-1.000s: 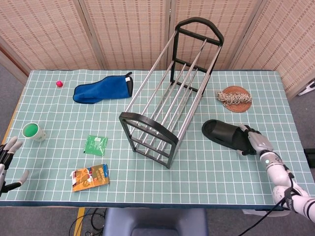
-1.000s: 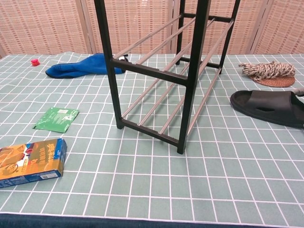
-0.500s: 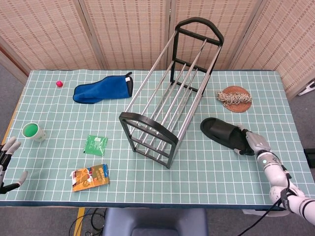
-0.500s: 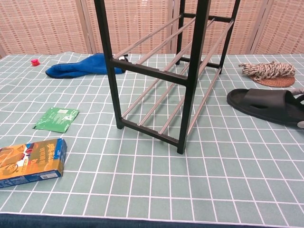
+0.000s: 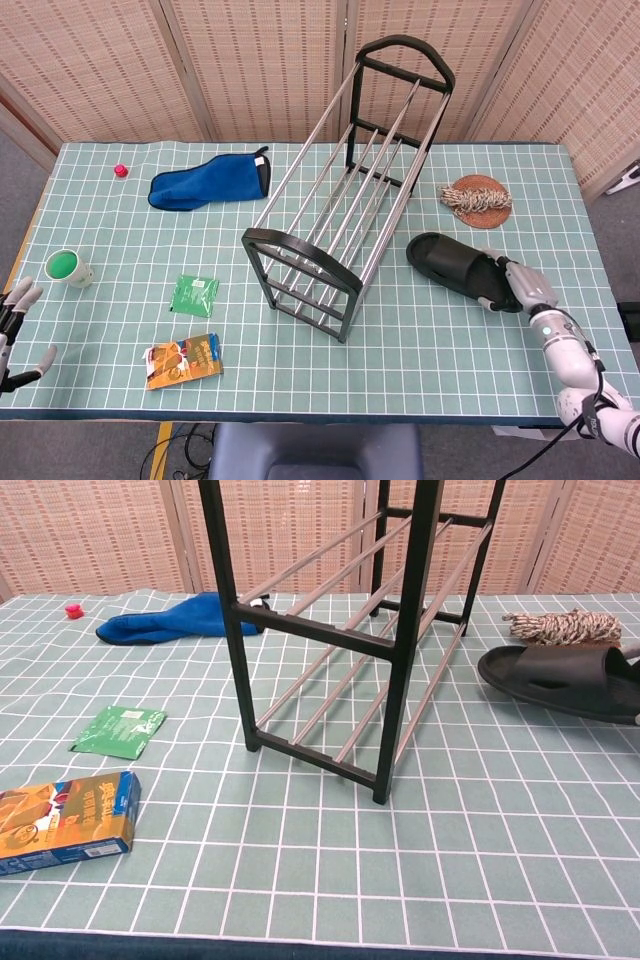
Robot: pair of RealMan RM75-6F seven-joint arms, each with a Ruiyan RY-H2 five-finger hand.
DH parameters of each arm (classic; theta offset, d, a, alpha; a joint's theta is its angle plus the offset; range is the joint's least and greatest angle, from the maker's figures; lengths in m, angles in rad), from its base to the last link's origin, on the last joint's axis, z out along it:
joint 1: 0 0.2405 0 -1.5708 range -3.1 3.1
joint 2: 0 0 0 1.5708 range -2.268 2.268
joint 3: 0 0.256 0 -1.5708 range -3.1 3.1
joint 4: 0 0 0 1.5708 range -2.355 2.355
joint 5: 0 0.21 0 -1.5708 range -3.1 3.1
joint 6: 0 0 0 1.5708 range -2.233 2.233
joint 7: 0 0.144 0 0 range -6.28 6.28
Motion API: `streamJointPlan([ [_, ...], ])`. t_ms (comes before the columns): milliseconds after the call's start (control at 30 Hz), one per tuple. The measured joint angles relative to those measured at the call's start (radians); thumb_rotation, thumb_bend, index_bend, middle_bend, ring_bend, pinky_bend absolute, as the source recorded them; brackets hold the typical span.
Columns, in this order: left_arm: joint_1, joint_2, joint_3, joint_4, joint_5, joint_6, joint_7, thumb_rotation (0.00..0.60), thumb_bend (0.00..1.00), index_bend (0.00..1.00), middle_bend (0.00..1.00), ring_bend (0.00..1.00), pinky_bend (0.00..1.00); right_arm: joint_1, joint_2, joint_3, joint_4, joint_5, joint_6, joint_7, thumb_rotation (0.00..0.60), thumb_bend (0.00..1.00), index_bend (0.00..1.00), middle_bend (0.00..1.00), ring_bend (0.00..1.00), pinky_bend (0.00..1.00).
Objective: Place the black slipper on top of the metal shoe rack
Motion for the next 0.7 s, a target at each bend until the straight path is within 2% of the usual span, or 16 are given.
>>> streamJointPlan([
  [367, -0.013, -0.011, -0.008, -0.001, -0.033, -0.034, 0.049, 0.600, 0.38, 0.04, 0.00, 0.00, 0.00, -0.051, 0.121, 0.009, -0.180, -0.060, 0.115, 0.005, 0.600, 0.30, 0.11, 0.19, 0.23, 0.48],
  [700, -0.029, -0.029, -0.024, -0.006, -0.090, -0.080, 0.100, 0.600, 0.38, 0.04, 0.00, 0.00, 0.00, -0.098, 0.277, 0.020, -0.367, -0.120, 0.212, 0.022, 0.600, 0.30, 0.11, 0.19, 0.23, 0.48],
])
